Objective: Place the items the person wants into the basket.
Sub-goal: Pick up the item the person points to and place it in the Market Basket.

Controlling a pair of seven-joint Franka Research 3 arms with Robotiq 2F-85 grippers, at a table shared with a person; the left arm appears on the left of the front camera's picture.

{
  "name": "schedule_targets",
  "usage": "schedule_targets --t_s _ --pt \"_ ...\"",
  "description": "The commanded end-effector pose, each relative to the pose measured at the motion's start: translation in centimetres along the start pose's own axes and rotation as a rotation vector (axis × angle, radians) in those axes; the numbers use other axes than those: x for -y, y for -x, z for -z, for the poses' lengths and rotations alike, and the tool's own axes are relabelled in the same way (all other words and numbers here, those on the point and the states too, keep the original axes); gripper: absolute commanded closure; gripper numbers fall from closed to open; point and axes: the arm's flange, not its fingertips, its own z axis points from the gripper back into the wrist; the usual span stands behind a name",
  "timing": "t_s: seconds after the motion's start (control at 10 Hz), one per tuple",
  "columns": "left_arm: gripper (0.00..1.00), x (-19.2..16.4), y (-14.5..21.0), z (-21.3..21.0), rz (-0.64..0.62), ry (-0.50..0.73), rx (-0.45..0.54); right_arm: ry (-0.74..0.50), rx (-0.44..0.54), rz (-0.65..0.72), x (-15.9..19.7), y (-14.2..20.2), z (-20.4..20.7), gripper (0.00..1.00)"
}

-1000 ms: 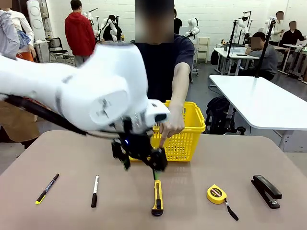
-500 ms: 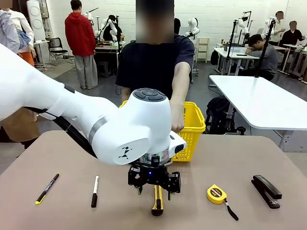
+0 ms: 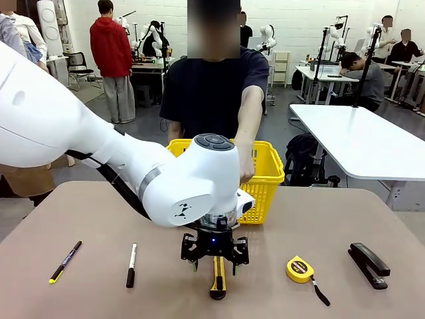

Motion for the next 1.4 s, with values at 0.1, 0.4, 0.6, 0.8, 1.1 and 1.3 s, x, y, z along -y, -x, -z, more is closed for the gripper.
schedule_targets --t_s 0.1,0.4,0.6,0.8,1.1,1.3 --pt "0.0 2.4 -1.0 1.4 -0.035 -0.064 0.024 -0.012 0.035 -0.016 0.1 -0.4 -0.1 0.0" --pt "0.0 2.5 -1.5 2.1 -0.047 -0.06 0.0 -0.012 0.035 -0.016 0.1 -0.4 -0.1 0.0" --pt "0.0 2.2 -1.8 2.5 -0.07 -0.034 -0.013 -0.012 0.035 -0.016 0.1 -0.4 -0.1 0.0" --pt "0.0 1.9 -2.1 2.8 -0.087 -0.034 -0.019 -0.012 0.035 -0.016 0.1 -0.4 -0.1 0.0" --pt "0.59 1.8 -2.3 3.2 -0.086 -0.056 -0.031 -0.012 0.035 -0.016 0.1 -0.4 -0.1 0.0" --pt "0.64 1.6 -2.3 3.3 -0.081 -0.056 -0.034 -0.012 0.035 -0.016 0.1 -0.4 -0.1 0.0"
